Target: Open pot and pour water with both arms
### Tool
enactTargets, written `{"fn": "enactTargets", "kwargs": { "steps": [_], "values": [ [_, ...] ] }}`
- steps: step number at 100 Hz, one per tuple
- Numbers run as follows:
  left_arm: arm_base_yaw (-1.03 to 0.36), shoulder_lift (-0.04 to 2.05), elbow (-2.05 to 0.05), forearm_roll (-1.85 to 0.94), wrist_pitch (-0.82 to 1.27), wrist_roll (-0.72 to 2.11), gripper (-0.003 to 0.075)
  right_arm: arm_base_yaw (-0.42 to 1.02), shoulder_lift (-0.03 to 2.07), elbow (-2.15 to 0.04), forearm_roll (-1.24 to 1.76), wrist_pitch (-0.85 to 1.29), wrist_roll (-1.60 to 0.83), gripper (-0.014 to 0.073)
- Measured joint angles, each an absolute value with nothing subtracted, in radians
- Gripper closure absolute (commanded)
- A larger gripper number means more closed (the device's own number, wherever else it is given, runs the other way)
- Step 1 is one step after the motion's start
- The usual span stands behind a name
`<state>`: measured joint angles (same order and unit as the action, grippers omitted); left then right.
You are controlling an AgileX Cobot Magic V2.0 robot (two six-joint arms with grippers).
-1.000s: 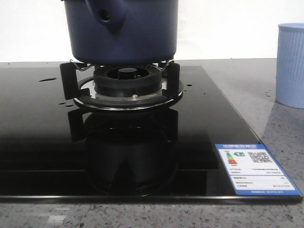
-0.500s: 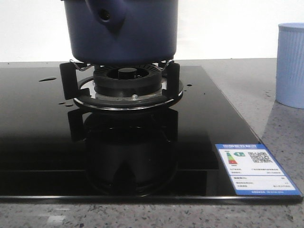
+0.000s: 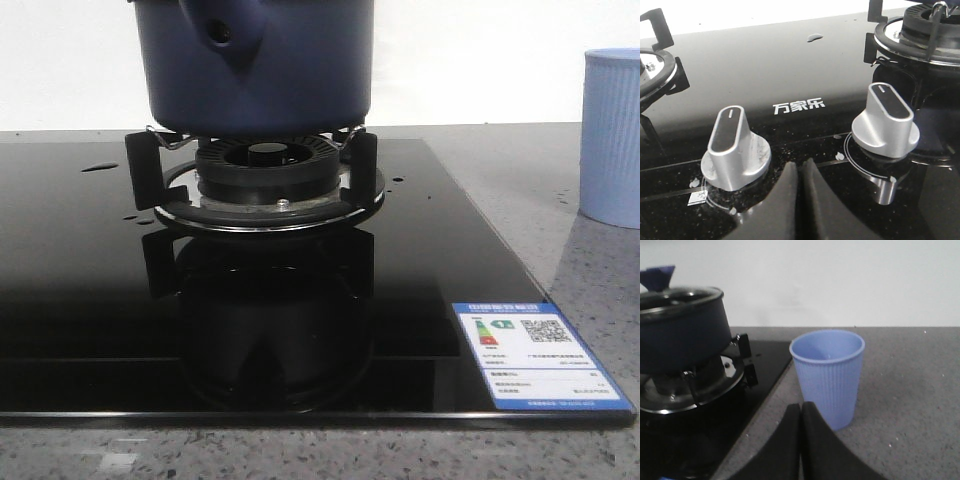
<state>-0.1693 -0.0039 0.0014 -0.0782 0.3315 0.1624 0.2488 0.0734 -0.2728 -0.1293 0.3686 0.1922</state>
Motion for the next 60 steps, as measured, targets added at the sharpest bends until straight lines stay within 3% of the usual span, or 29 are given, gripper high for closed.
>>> {"fn": "enactTargets", "kwargs": {
  "steps": [26, 60],
  "values": [
    [-0.169, -0.004, 0.001, -0.078, 0.332, 0.162, 0.0739, 0.123, 0.057, 0.01, -0.148, 0.124, 0.191, 0.0668],
    [-0.169, -0.004, 0.001, -0.078, 0.332, 0.162, 0.0739, 0.085, -0.009, 0.009, -0.15, 0.325, 0.185, 0.0668]
  ]
}}
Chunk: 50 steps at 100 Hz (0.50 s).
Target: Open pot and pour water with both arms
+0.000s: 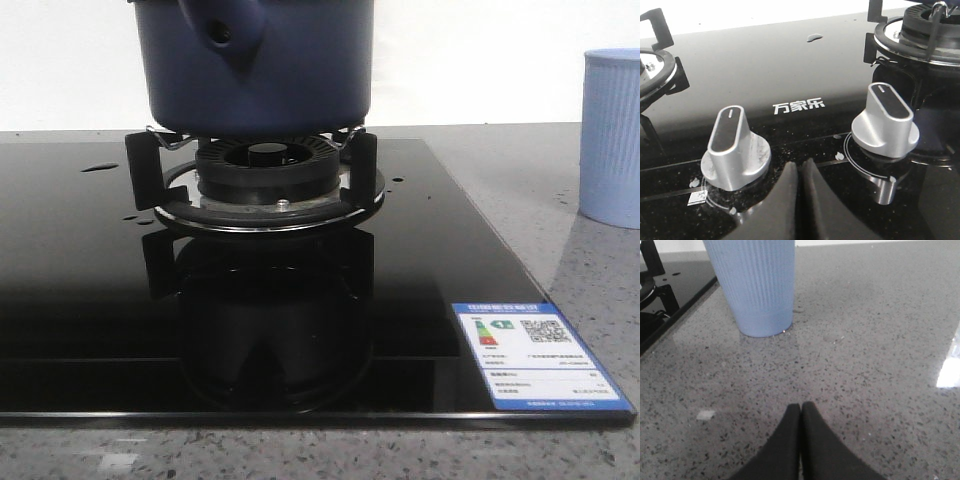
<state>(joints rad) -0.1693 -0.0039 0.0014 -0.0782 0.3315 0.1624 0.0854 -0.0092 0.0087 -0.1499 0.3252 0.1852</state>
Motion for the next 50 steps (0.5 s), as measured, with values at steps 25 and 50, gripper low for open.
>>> {"fn": "enactTargets", "kwargs": {
  "steps": [25, 50],
  "values": [
    [-0.169, -0.004, 0.001, -0.078, 0.332, 0.162, 0.0739, 0.084, -0.009, 0.009, -0.15, 0.327, 0.173, 0.0668],
    [-0.169, -0.004, 0.001, -0.078, 0.332, 0.162, 0.0739, 0.084, -0.009, 0.009, -0.15, 0.328, 0.173, 0.0668]
  ]
}}
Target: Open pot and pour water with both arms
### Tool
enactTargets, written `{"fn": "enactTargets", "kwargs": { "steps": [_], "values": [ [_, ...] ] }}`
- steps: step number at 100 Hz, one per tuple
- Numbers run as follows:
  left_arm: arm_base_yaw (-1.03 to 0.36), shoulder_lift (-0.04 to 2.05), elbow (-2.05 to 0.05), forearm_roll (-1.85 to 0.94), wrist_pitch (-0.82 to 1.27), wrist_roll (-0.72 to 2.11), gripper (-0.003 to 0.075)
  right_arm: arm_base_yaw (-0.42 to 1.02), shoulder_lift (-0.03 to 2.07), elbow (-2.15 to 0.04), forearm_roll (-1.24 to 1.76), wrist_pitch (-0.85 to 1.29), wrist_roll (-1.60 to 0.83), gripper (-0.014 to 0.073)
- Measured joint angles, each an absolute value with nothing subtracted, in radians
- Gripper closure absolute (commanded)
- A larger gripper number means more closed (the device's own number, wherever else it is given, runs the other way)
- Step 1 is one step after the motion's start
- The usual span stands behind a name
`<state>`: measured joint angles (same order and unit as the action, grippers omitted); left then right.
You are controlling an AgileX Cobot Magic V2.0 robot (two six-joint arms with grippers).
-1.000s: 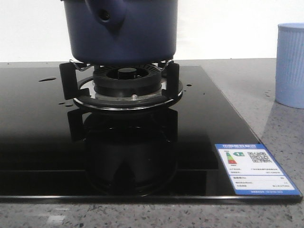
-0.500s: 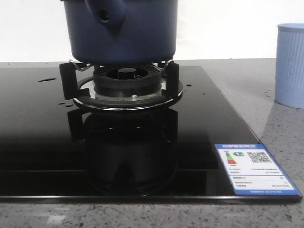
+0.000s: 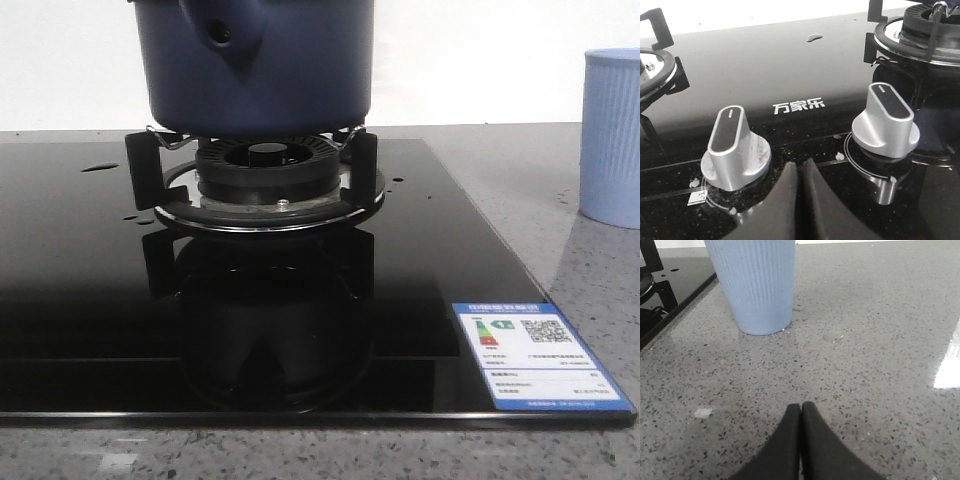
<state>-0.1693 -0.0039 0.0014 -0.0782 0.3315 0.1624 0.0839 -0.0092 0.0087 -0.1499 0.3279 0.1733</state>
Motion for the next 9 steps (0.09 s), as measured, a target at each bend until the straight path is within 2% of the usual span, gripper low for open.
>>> {"fn": "enactTargets", "kwargs": {
  "steps": [9],
  "values": [
    [-0.169, -0.004, 0.001, -0.078, 0.332, 0.162, 0.0739, 0.084, -0.009, 0.009, -0.15, 0.328, 0.173, 0.0668]
  ]
}}
